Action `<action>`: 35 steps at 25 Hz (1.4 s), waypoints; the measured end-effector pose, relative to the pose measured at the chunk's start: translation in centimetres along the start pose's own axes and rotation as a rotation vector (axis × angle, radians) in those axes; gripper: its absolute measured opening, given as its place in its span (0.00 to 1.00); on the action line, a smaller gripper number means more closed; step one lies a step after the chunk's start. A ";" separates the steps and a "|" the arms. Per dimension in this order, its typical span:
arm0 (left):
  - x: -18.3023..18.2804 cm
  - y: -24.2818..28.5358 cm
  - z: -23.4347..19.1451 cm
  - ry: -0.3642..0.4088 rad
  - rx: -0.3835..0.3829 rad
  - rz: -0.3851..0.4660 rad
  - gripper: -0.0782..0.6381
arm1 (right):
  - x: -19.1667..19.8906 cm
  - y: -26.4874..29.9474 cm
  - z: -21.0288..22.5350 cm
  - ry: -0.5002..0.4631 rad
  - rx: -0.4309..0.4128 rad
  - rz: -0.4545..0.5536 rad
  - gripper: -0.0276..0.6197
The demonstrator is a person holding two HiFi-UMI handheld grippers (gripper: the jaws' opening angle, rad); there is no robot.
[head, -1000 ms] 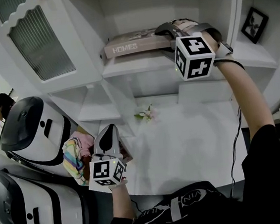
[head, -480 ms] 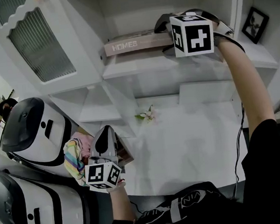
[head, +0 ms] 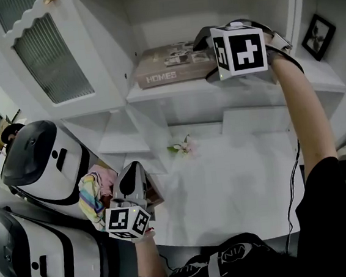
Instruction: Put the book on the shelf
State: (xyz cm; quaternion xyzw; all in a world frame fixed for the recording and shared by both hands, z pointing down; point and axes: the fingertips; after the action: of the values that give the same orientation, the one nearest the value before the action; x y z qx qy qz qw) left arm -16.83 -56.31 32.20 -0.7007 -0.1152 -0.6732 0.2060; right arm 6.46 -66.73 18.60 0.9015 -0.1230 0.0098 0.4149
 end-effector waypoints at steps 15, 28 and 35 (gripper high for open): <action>0.2 -1.4 0.5 0.003 0.070 -0.028 0.11 | -2.6 -3.8 0.7 0.177 0.248 0.152 0.20; -0.9 -5.8 1.0 -0.004 0.154 -0.016 0.11 | -3.2 -8.5 -2.8 0.482 0.540 0.234 0.05; -1.3 -8.0 1.3 0.007 0.167 -0.010 0.11 | -4.5 -11.1 -7.5 0.680 0.624 0.420 0.05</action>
State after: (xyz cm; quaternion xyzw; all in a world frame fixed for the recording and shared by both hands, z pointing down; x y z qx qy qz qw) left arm -19.26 -48.43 32.01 -0.6781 -0.1737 -0.6649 0.2606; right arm 5.28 -53.23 14.72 0.8841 -0.1508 0.4224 0.1314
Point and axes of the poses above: the fingertips, and each gripper's own axes: y forward along the fingers, z to its right, x out of its underside, and after that the axes turned 5 degrees about -x, right-handed
